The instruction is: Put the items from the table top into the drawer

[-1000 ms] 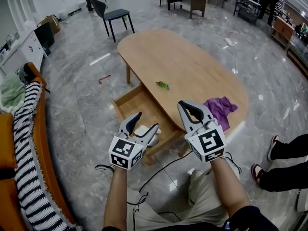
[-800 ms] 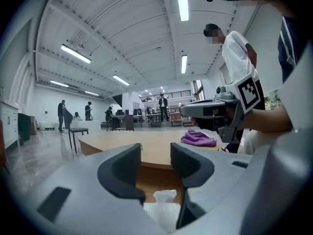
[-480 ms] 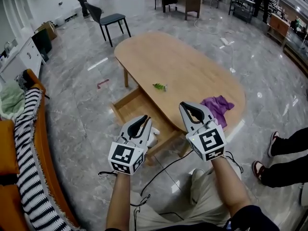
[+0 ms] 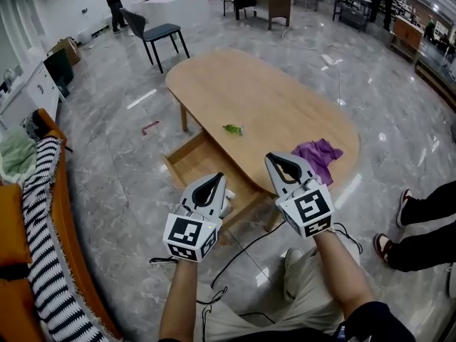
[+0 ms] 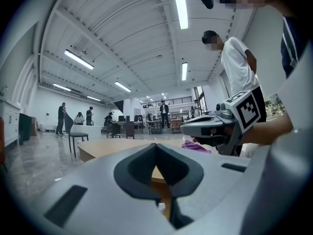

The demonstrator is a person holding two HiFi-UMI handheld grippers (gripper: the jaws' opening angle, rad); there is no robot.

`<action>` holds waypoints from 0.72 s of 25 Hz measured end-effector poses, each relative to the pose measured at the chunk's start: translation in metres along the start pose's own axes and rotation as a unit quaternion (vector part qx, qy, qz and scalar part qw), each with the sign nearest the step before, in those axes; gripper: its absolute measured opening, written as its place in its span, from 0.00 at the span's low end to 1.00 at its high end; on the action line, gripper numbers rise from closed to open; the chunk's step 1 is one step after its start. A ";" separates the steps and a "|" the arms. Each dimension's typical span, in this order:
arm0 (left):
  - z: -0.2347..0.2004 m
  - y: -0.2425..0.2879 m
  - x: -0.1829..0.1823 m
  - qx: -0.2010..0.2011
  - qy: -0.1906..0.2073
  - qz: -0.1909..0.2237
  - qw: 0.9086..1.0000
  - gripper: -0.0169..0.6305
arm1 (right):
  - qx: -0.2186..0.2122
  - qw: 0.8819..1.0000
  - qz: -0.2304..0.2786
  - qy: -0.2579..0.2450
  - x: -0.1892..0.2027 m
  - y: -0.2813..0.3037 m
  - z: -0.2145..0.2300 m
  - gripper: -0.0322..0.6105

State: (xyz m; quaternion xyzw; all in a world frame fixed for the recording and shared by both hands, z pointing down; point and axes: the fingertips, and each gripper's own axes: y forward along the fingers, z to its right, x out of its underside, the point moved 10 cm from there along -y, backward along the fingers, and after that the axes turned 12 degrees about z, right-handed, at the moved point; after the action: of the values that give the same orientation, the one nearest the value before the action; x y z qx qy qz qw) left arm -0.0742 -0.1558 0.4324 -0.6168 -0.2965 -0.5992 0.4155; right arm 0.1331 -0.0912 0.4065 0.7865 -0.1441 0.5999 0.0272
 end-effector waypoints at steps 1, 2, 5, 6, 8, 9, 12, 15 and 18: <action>0.001 0.000 -0.001 0.000 0.001 -0.001 1.000 0.03 | 0.001 1.000 -0.002 0.000 0.000 -0.002 0.001 0.08; 0.001 0.000 -0.001 0.001 0.003 -0.001 1.000 0.03 | 0.002 1.000 -0.003 0.000 0.001 -0.003 0.001 0.08; 0.003 0.001 -0.002 0.000 0.002 0.008 1.000 0.03 | 0.005 1.000 -0.004 0.002 0.000 -0.006 0.002 0.08; 0.003 0.001 -0.003 -0.001 0.001 0.012 1.000 0.03 | 0.005 1.000 -0.005 0.004 0.000 -0.006 0.002 0.08; 0.005 0.003 -0.003 -0.004 -0.003 0.016 1.000 0.03 | 0.006 1.000 -0.010 0.009 0.002 -0.006 0.004 0.08; 0.006 0.004 -0.003 -0.004 -0.004 0.017 1.000 0.03 | 0.007 1.000 -0.014 0.011 0.003 -0.006 0.005 0.08; 0.009 0.007 -0.002 -0.002 -0.007 0.017 1.000 0.03 | 0.011 1.000 -0.025 0.011 0.005 -0.009 0.010 0.08; 0.010 0.012 0.000 0.003 -0.013 0.018 1.000 0.03 | 0.024 0.999 -0.034 0.018 0.006 -0.016 0.022 0.08; 0.014 0.017 0.005 0.010 -0.018 0.015 1.000 0.03 | 0.033 0.998 -0.048 0.026 0.009 -0.022 0.033 0.08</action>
State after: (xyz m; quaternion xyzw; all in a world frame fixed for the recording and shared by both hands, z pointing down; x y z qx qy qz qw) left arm -0.0519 -0.1529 0.4350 -0.6280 -0.3003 -0.5784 0.4252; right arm 0.1716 -0.0787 0.4091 0.7773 -0.0851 0.6225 0.0335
